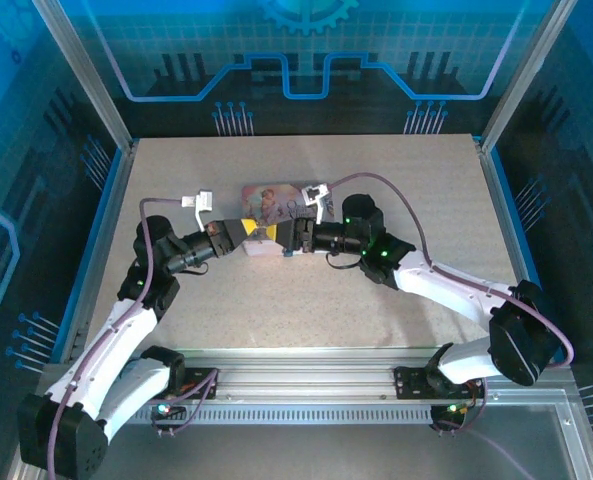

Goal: Unlock a padlock with a key

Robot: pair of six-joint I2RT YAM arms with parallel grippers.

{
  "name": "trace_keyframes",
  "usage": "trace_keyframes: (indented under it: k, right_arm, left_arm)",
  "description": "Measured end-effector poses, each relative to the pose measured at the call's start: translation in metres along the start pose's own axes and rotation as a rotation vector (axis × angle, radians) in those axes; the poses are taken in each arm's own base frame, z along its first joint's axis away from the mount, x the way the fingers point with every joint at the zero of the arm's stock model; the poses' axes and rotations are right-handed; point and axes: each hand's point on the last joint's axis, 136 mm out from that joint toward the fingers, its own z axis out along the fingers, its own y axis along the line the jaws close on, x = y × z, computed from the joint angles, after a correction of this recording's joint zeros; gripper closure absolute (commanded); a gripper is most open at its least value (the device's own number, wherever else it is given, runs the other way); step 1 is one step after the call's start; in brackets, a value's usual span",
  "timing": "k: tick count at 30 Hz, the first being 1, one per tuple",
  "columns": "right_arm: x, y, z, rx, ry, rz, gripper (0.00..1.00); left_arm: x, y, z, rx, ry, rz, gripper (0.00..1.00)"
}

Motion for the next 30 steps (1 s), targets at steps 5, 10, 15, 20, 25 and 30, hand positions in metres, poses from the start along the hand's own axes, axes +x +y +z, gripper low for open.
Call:
trace_keyframes:
  k: [5, 10, 15, 20, 25, 30]
  right_arm:
    - [0.006, 0.003, 0.005, -0.019, 0.026, 0.012, 0.65]
    - [0.004, 0.007, 0.007, -0.034, 0.024, 0.014, 0.65]
    - [0.000, 0.011, 0.007, -0.049, 0.013, 0.012, 0.57]
    - [-0.004, 0.013, 0.009, -0.053, 0.008, 0.013, 0.56]
    - [-0.005, 0.011, 0.010, -0.050, 0.008, 0.027, 0.54]
    - [-0.005, 0.005, 0.012, -0.039, 0.009, 0.052, 0.54]
  left_arm:
    - [-0.003, -0.005, 0.000, 0.020, -0.009, -0.016, 1.00]
    - [-0.005, -0.008, 0.000, 0.033, -0.017, -0.022, 1.00]
    - [-0.005, -0.010, 0.000, 0.044, -0.017, -0.032, 1.00]
    - [-0.005, -0.012, 0.000, 0.058, -0.014, -0.042, 1.00]
    - [-0.005, -0.015, 0.000, 0.075, -0.013, -0.045, 1.00]
    - [-0.005, -0.015, 0.000, 0.082, -0.016, -0.056, 1.00]
